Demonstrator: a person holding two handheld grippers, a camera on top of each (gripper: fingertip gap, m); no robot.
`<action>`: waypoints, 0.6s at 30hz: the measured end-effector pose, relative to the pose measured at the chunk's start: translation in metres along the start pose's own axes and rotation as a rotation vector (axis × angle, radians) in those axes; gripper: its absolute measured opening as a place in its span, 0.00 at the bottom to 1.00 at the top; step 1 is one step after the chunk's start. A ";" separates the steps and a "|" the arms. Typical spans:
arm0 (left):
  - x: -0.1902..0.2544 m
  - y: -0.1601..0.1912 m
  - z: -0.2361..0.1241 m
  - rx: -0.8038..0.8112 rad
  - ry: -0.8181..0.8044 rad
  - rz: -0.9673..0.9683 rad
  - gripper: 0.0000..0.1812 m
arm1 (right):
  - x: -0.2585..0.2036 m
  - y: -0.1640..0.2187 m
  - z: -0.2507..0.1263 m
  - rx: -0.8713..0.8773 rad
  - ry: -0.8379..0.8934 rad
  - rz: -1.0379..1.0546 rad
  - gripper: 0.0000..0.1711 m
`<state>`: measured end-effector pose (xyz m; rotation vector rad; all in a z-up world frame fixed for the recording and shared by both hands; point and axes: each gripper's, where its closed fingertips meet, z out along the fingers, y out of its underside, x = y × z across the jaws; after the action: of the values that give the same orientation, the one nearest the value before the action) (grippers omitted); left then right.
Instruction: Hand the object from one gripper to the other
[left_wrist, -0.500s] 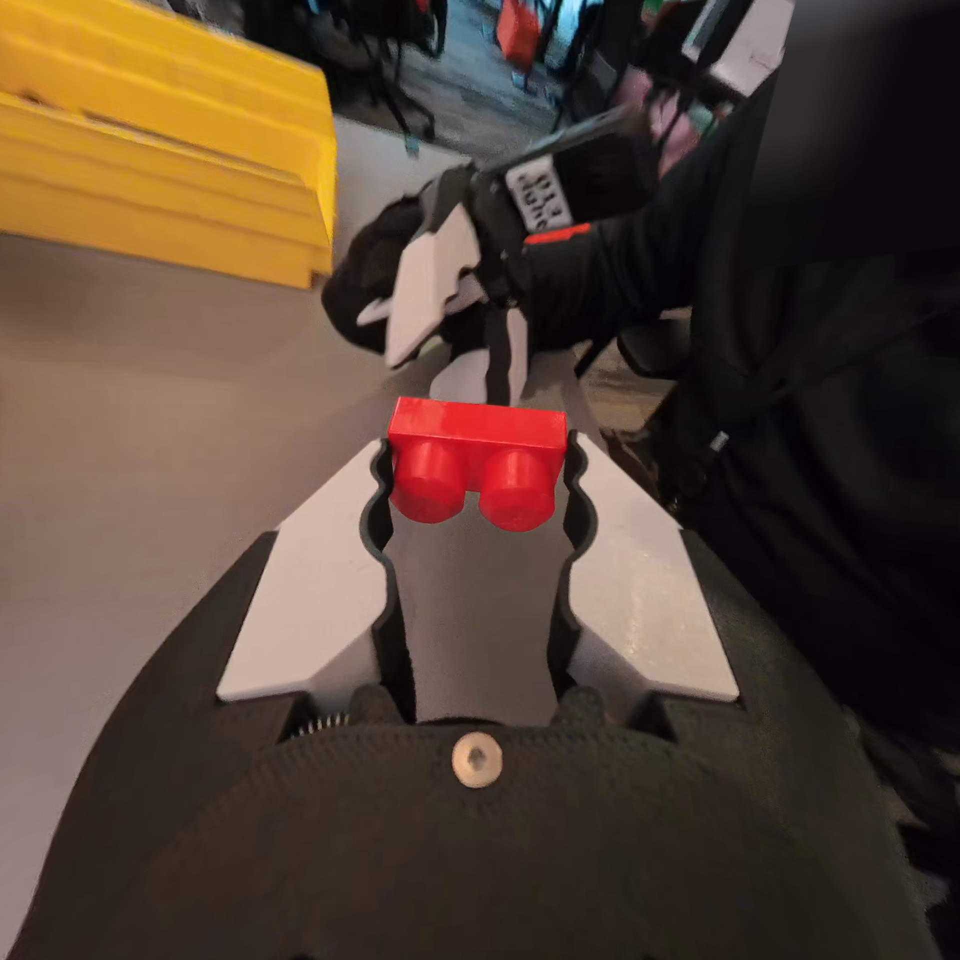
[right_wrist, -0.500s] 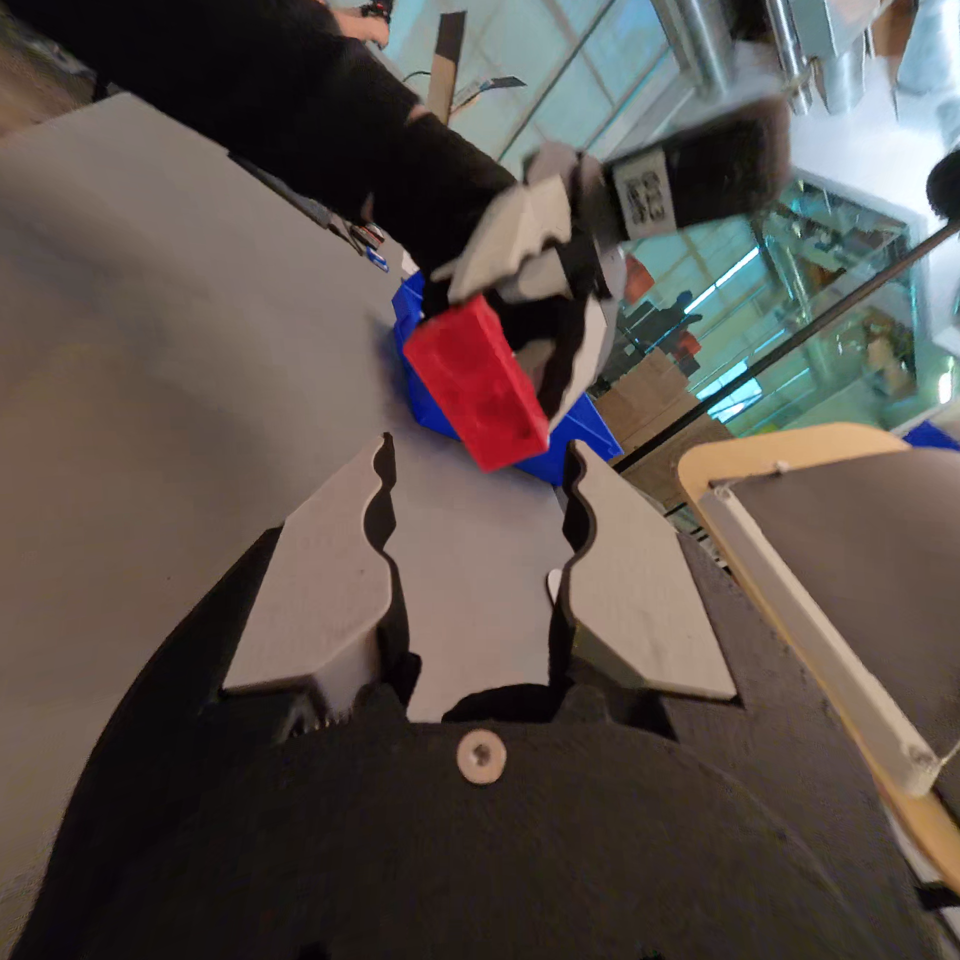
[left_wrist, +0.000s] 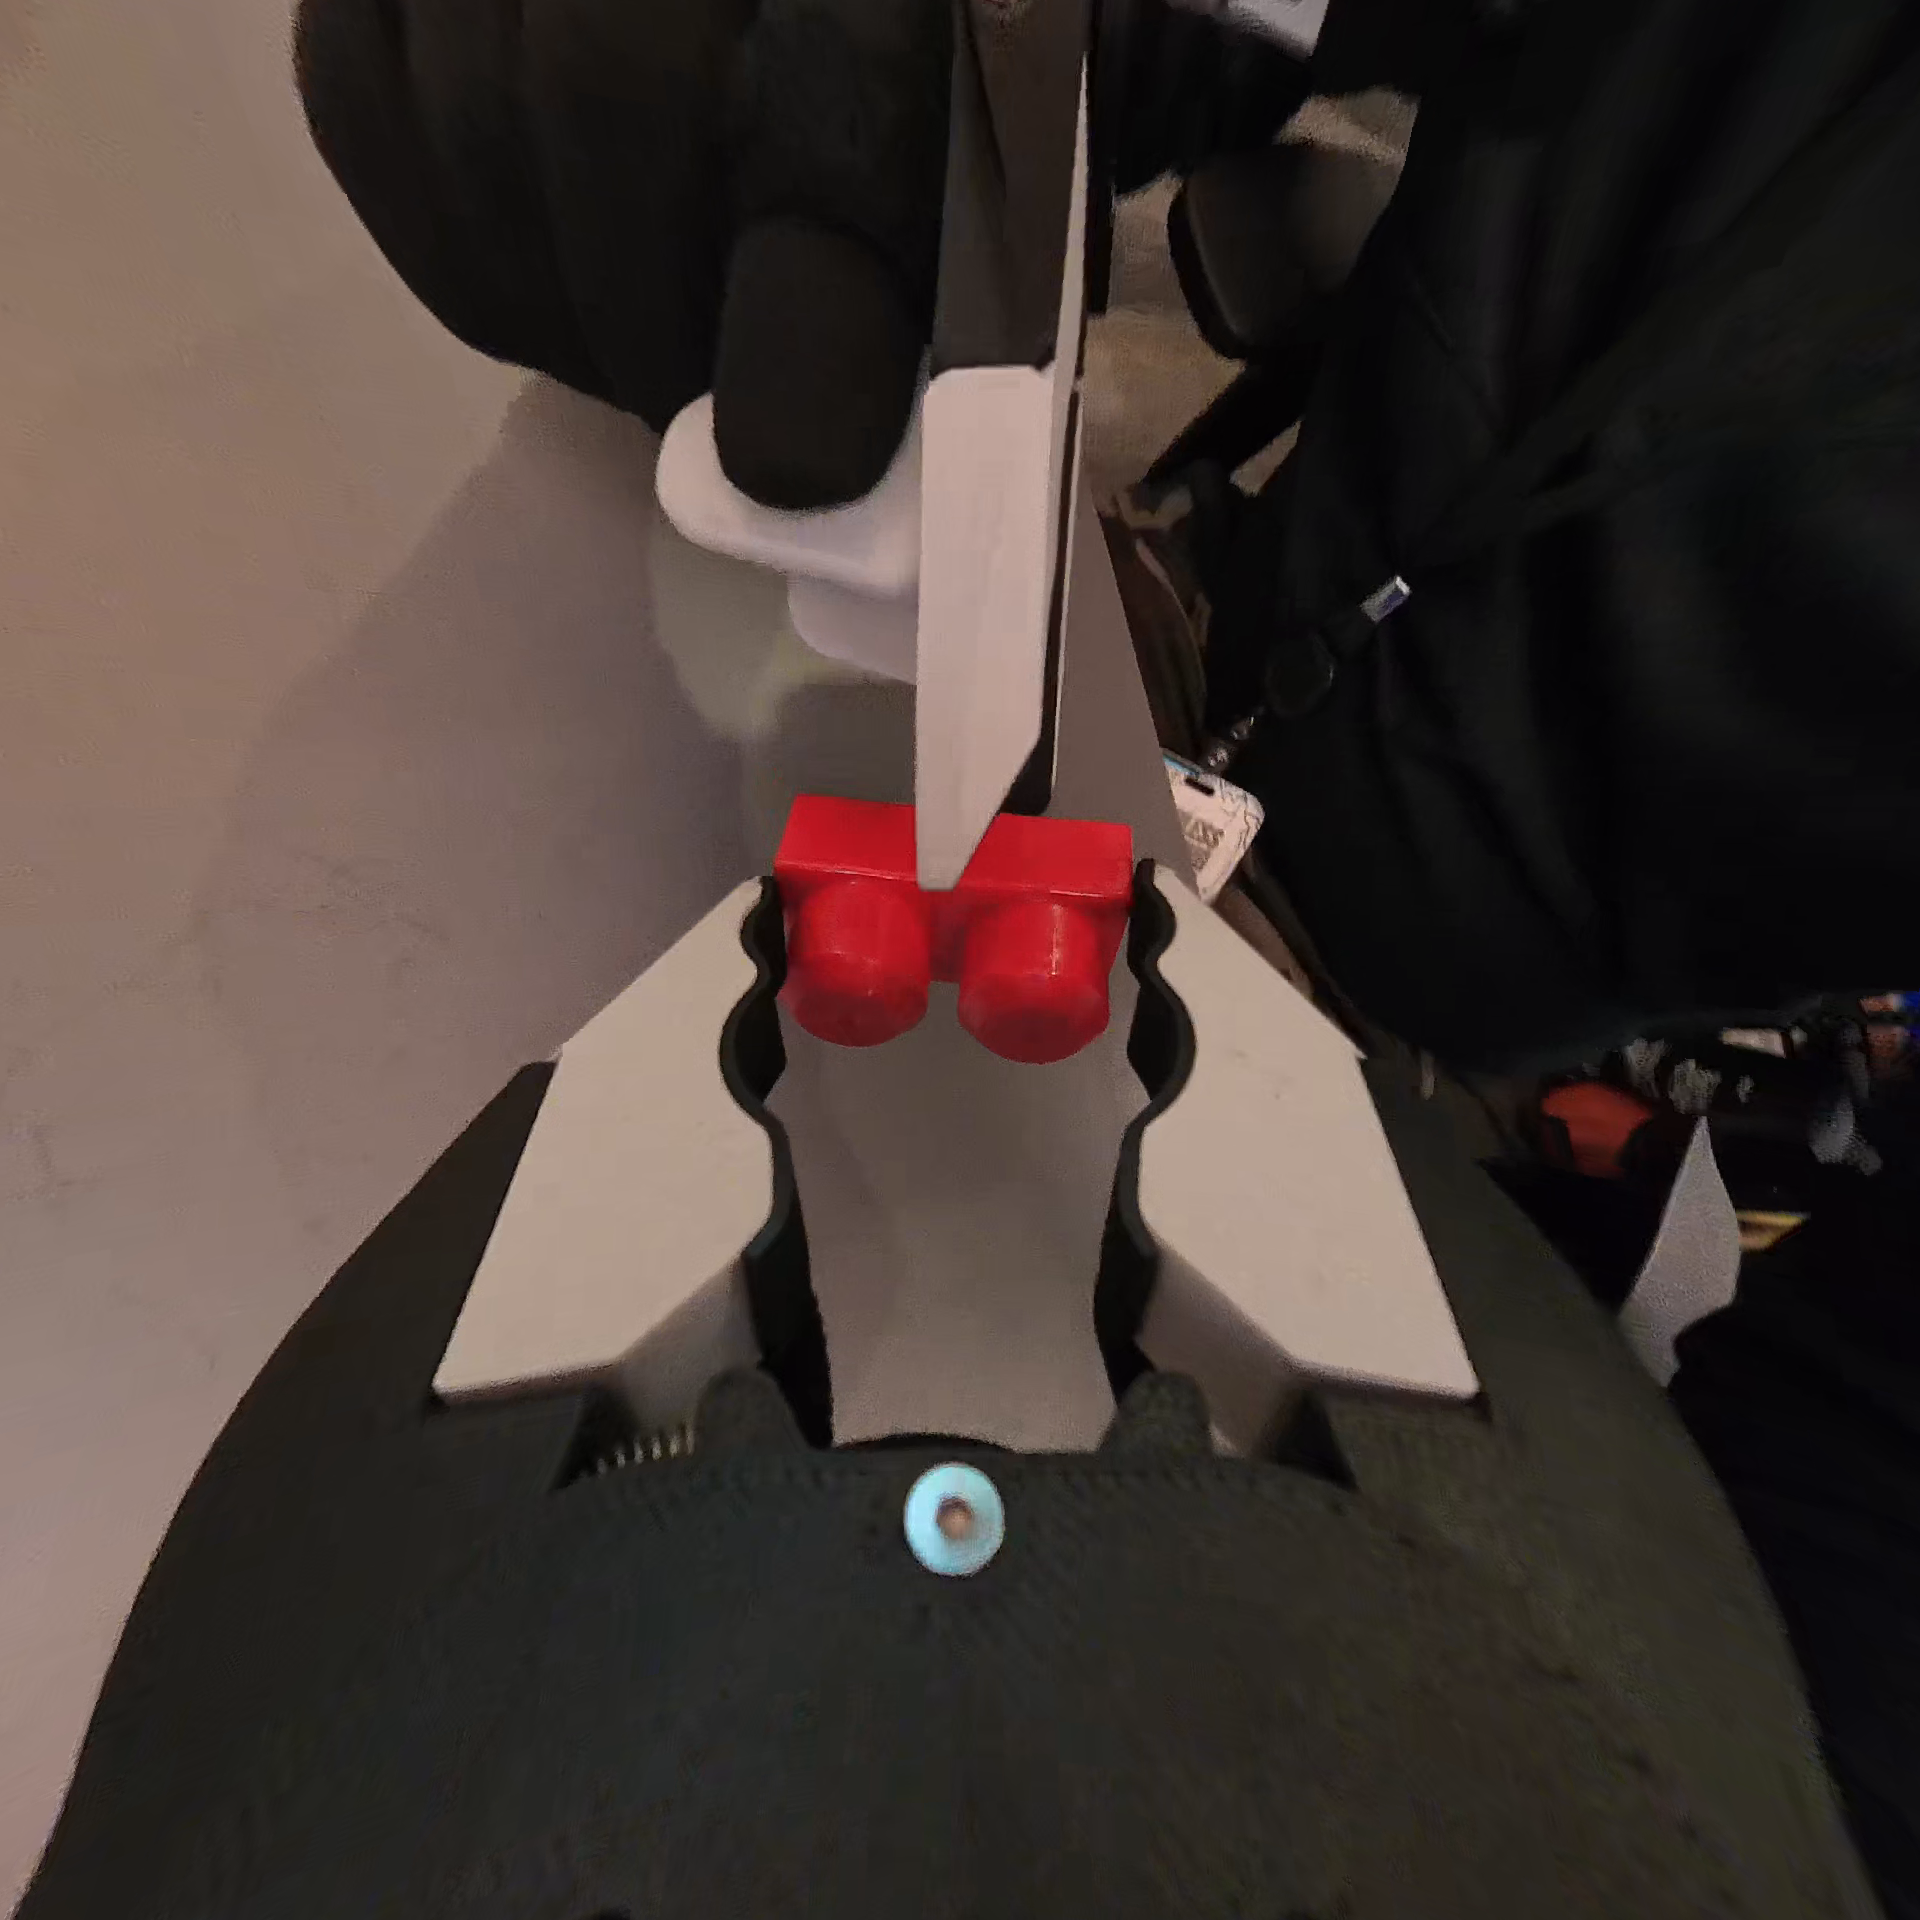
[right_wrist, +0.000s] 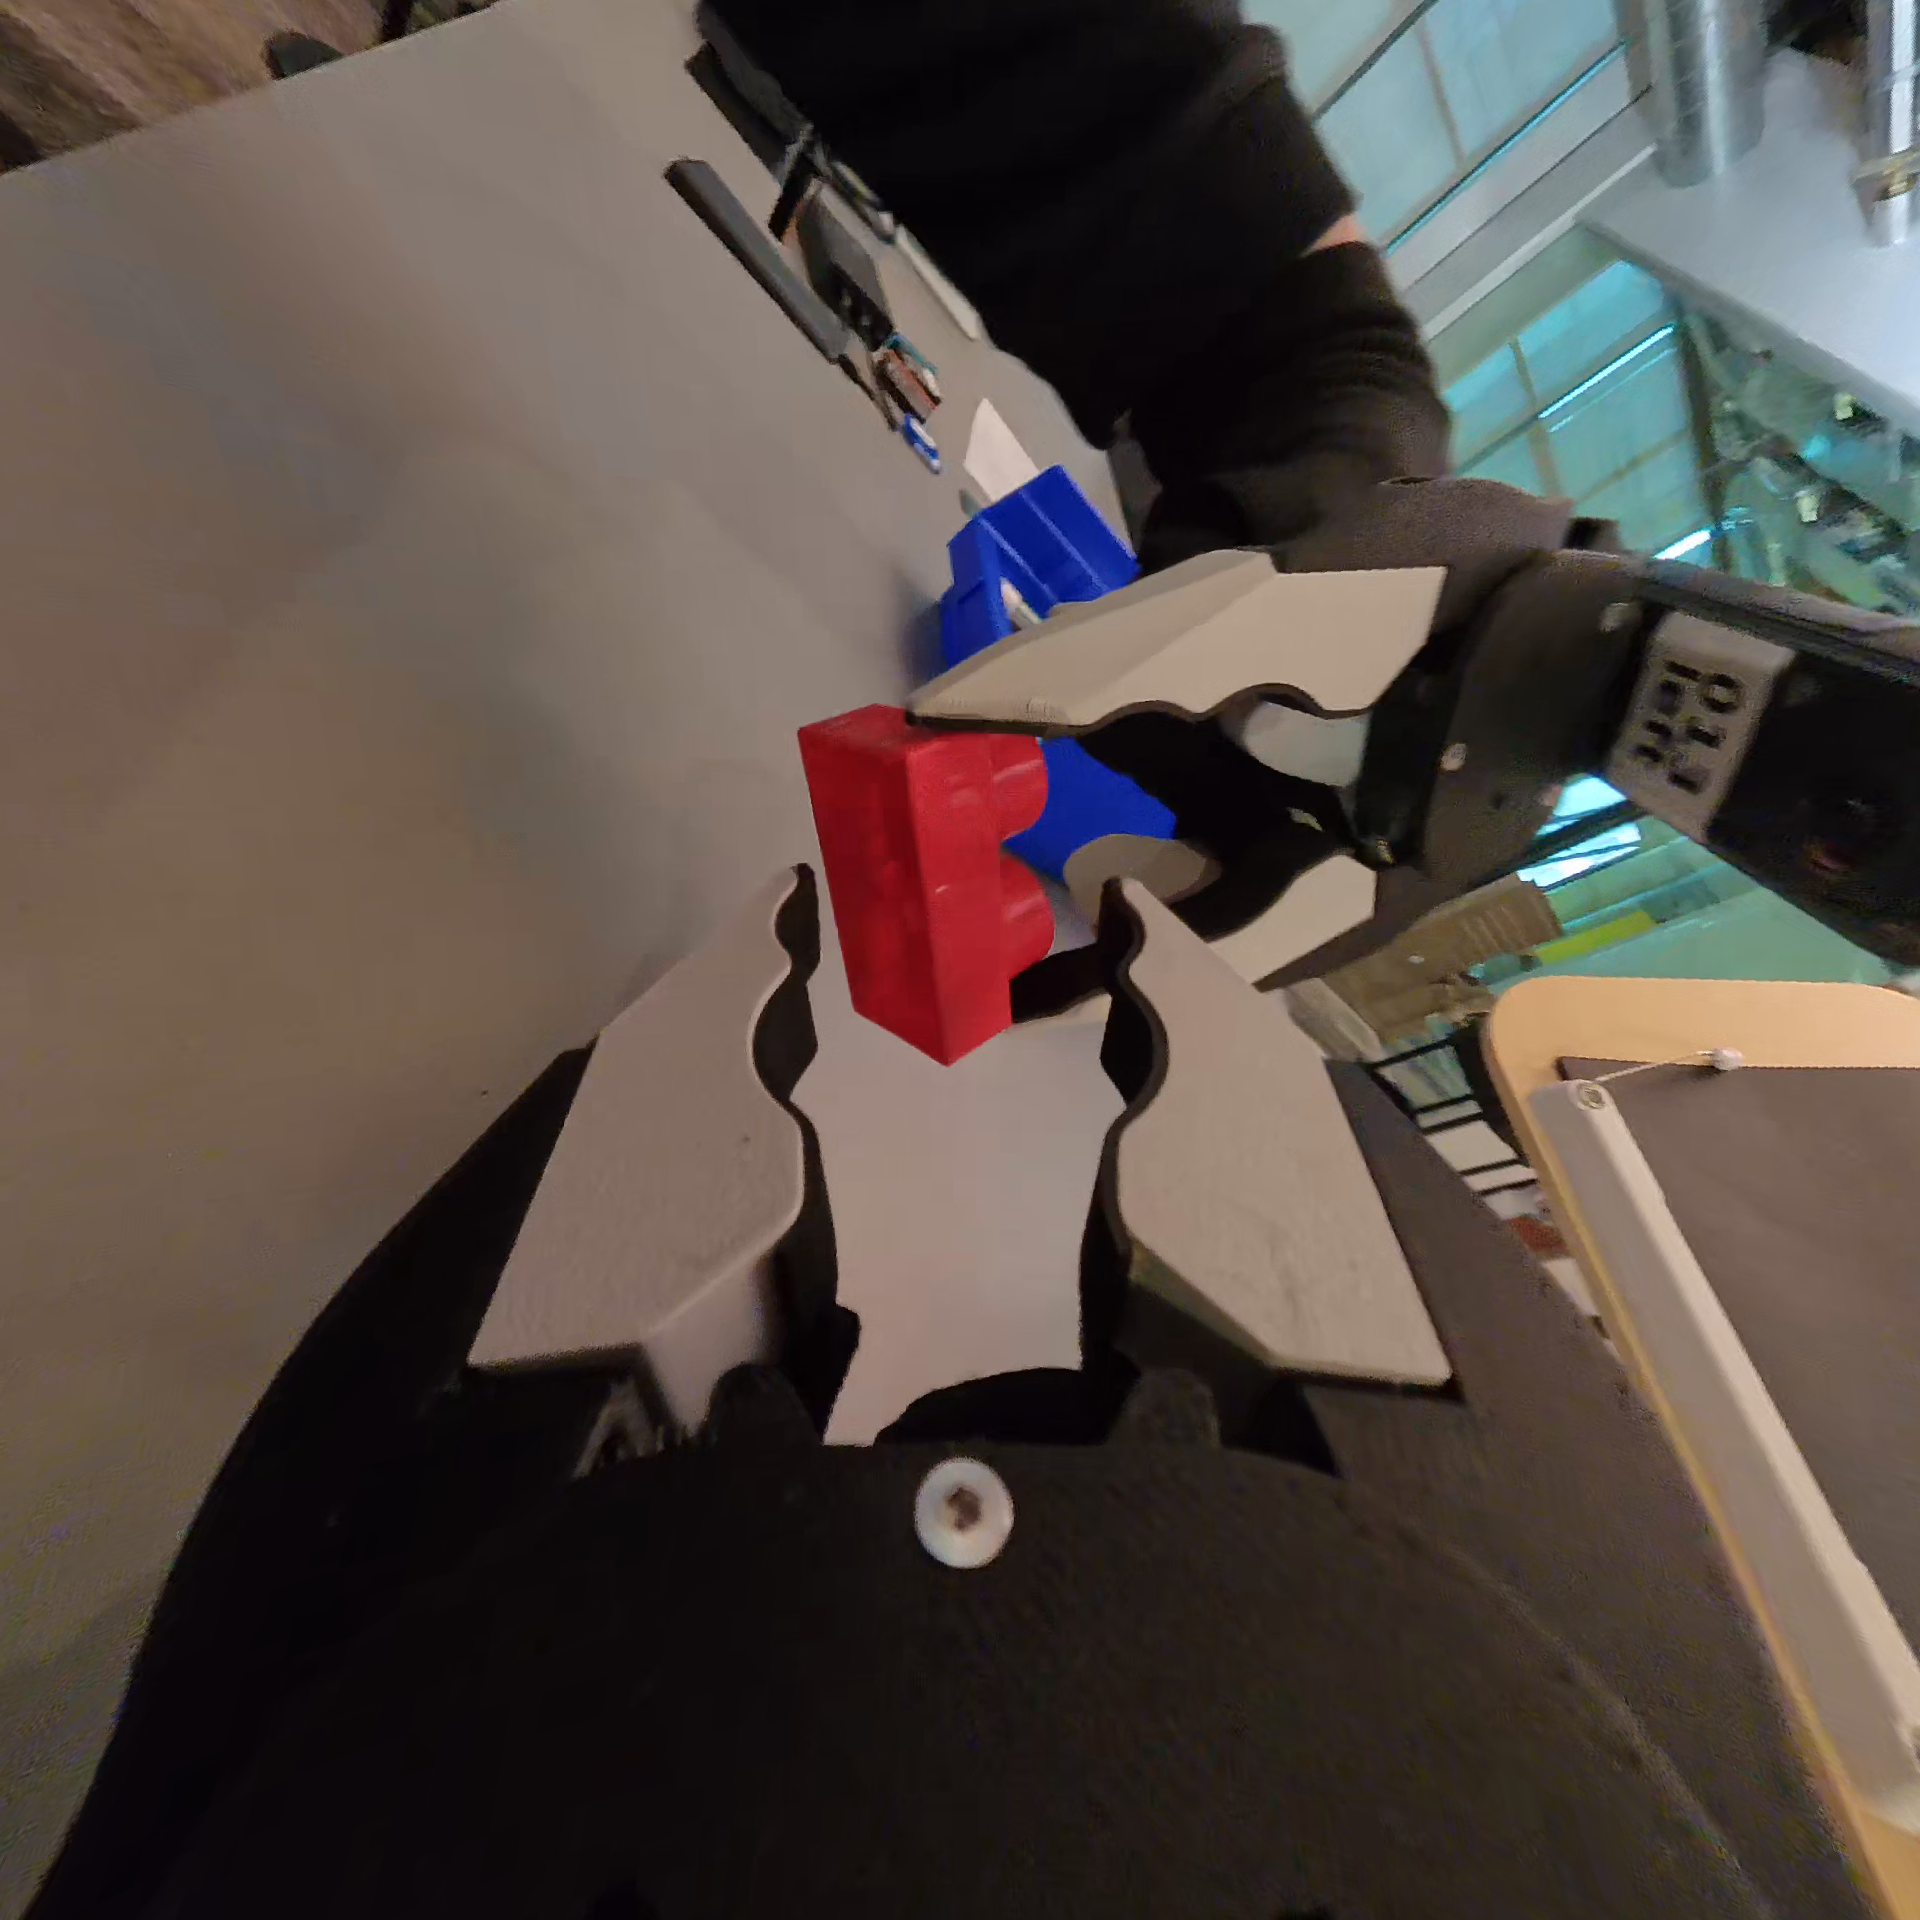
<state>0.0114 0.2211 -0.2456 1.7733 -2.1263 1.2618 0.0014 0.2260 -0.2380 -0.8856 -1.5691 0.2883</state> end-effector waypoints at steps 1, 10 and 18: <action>0.001 0.002 0.003 -0.038 0.009 -0.002 0.36 | -0.003 0.001 0.001 0.000 -0.020 0.007 0.30; 0.005 0.012 0.028 -0.300 0.079 -0.009 0.36 | -0.026 0.001 0.009 -0.014 -0.120 0.020 0.32; 0.008 0.013 0.038 -0.405 0.112 0.007 0.36 | -0.041 -0.001 0.013 -0.029 -0.178 0.006 0.25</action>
<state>0.0133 0.1903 -0.2724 1.4906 -2.1360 0.8298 -0.0128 0.2019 -0.2707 -0.9072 -1.7391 0.3577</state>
